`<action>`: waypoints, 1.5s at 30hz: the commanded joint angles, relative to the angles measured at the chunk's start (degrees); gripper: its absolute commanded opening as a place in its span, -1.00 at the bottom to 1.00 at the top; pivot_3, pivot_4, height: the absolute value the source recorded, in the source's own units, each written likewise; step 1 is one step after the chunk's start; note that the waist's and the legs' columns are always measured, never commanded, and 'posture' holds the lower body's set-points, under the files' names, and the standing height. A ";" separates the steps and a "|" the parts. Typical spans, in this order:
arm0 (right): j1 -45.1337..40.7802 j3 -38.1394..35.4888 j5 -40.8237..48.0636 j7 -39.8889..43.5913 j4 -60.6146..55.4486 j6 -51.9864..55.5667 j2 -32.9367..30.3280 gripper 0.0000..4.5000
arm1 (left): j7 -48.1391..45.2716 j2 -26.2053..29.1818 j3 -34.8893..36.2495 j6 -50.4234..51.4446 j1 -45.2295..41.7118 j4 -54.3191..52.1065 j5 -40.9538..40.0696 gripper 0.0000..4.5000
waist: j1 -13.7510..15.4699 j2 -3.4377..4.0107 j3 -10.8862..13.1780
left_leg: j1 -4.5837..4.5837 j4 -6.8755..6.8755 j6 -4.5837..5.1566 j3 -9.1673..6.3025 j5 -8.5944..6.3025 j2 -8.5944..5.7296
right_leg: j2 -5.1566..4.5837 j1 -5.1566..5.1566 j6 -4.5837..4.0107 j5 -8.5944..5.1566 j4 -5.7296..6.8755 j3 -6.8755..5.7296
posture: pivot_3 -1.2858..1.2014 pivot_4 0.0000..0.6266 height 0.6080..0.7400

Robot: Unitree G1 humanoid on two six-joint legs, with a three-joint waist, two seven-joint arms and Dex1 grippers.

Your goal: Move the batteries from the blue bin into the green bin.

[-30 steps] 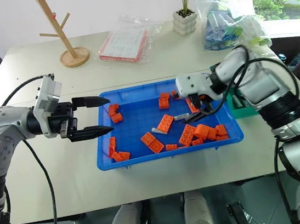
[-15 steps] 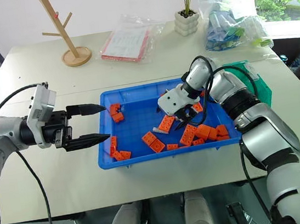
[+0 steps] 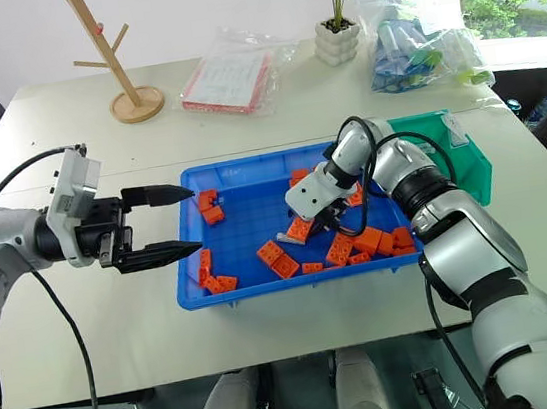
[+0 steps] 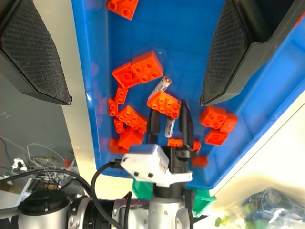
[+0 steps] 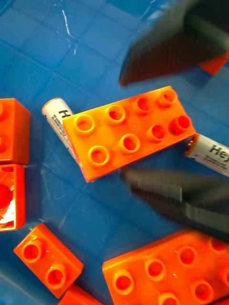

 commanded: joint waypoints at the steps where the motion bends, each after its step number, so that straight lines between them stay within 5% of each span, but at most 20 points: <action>1: -1.72 -1.37 0.03 0.26 -0.02 -0.03 -0.05 -0.57 | 0.09 0.08 0.15 -0.45 -1.14 -0.60 -0.36 1.00 | 0.00 0.00 0.00 | 0.00 0.00 0.00 0.00 0.00 0.00 | 0.00 0.00 0.00 0.00 0.00 0.00 | 0.03 -0.52 0.28; 6: -4.19 -2.99 1.38 0.48 0.16 3.02 0.81 -0.57 | -0.14 -0.28 -0.25 -1.03 -1.60 -0.06 0.14 1.00 | 0.02 0.00 0.00 | 0.00 0.00 0.00 0.00 0.00 0.00 | 0.00 0.00 0.00 0.00 0.00 0.00 | 0.03 -0.52 0.28; 14: -9.14 -5.07 -1.51 -14.72 6.53 6.94 10.22 -0.57 | -0.38 -0.76 -0.66 -2.01 -2.03 0.75 0.78 1.00 | -0.19 0.01 0.00 | 0.00 -0.08 -0.08 -0.02 0.04 0.04 | 0.06 -0.13 -0.02 0.00 0.14 0.01 | 0.03 -0.52 0.28; 20: -5.22 -5.57 -1.23 -15.16 -1.82 18.36 11.56 0.71 | -0.10 -1.03 -0.70 -2.50 -1.87 0.71 0.92 1.00 | 0.41 0.00 0.00 | -0.03 -0.04 -0.11 -0.10 0.07 -0.07 | -0.01 -0.12 -0.02 -0.01 0.24 0.02 | 0.03 -0.52 0.28; 28: 6.30 -13.12 5.73 -9.07 -37.82 52.44 -1.77 0.71 | 0.40 -0.60 0.44 -1.98 -0.29 -0.27 0.16 1.00 | 0.35 0.00 0.00 | -0.05 -0.02 -0.09 -0.12 0.06 -0.08 | -0.05 -0.17 -0.02 -0.01 0.35 0.01 | 0.03 -0.52 0.28; 35: 21.93 -15.54 9.71 -12.76 -63.30 77.03 -9.39 0.71 | -1.17 -1.02 -1.86 -1.71 -3.06 1.70 0.32 1.00 | 0.26 -0.03 -0.02 | -0.01 -0.02 -0.06 -0.07 0.04 -0.04 | -0.05 -0.19 -0.04 -0.04 0.43 0.00 | 0.03 -0.52 0.28; 45: 29.46 -14.88 12.24 -25.59 -68.87 84.08 -7.70 0.71 | -4.29 -1.59 -4.99 -1.96 -7.27 4.60 1.15 1.00 | 0.40 -0.06 -0.02 | -0.03 0.04 -0.06 -0.06 0.04 -0.04 | -0.07 -0.17 -0.05 -0.04 0.39 -0.01 | 0.03 -0.52 0.28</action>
